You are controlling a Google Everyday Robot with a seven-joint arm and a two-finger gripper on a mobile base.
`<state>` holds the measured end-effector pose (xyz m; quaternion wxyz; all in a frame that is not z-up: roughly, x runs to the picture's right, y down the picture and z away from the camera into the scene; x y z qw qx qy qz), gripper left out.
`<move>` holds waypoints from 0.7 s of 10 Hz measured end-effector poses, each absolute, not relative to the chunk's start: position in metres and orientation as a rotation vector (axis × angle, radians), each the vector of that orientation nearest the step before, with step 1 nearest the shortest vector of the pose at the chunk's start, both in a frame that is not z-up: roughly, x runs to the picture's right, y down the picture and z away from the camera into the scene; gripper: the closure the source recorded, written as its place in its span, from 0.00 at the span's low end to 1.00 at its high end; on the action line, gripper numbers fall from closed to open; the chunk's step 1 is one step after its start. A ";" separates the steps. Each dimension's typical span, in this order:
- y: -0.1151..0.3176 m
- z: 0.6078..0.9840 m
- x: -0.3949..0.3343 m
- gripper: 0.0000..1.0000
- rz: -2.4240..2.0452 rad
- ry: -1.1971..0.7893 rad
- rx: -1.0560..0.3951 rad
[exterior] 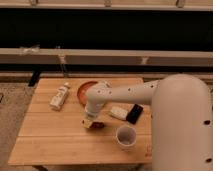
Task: Drag the pepper across the table
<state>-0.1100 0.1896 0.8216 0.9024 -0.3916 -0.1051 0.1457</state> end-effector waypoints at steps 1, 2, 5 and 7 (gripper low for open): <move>0.187 0.821 -0.117 1.00 0.292 -0.230 -0.808; 0.185 0.820 -0.131 1.00 0.273 -0.249 -0.808; 0.184 0.818 -0.156 1.00 0.238 -0.287 -0.815; 0.182 0.817 -0.173 1.00 0.214 -0.314 -0.818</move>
